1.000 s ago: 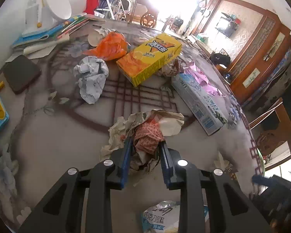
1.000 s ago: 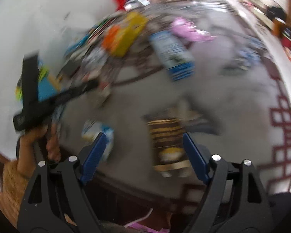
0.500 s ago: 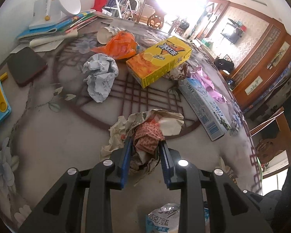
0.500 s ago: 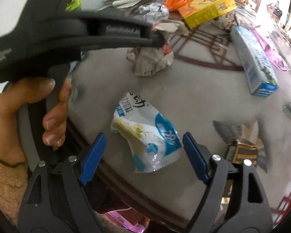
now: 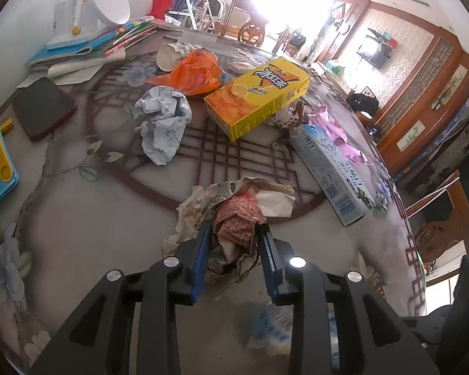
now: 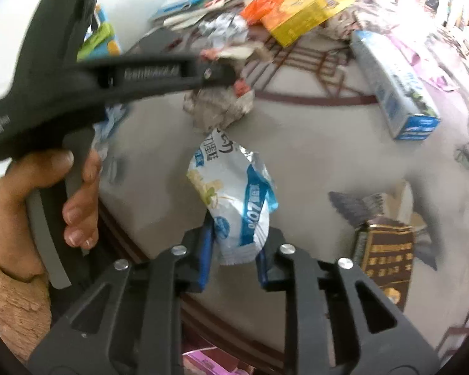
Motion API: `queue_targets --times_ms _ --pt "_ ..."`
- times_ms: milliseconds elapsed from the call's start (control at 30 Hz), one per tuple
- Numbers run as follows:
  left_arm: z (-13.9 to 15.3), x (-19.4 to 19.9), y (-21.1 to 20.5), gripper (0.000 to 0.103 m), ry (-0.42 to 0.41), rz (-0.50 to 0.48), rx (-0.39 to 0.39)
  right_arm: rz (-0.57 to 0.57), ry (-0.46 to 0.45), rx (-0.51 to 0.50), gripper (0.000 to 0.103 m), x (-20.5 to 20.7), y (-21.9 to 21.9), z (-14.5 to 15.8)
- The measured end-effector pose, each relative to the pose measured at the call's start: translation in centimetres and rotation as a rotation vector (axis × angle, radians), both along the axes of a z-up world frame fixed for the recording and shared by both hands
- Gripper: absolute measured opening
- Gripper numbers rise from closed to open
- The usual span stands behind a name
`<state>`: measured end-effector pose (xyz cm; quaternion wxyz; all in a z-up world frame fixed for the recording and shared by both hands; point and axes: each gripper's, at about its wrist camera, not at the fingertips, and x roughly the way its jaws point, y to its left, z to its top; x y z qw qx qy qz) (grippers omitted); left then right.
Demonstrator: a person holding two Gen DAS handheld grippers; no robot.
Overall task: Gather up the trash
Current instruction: 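Grasp the white-and-blue snack bag with the right tool while the left tool holds the wrapper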
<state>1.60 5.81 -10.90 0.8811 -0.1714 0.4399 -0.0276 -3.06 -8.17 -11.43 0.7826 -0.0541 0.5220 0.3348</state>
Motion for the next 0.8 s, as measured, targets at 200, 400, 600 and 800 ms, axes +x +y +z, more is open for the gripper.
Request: queue_targets --times_ms 200,400,600,800 --pt "-0.2 0.0 0.0 0.038 0.006 0.002 0.014 -0.06 -0.038 0.047 0.022 0.6 -1.9 1.8" --pt "-1.1 0.3 -0.1 0.062 0.038 0.008 0.016 -0.135 -0.06 0.089 0.022 0.1 -4.2 3.1" --pt "-0.9 0.1 -0.2 0.043 0.025 0.002 0.014 -0.189 -0.076 0.115 0.022 0.2 -5.6 3.8" --pt "0.3 -0.3 -0.7 0.037 -0.05 -0.023 0.013 -0.25 -0.115 0.141 0.022 0.3 -7.3 4.9"
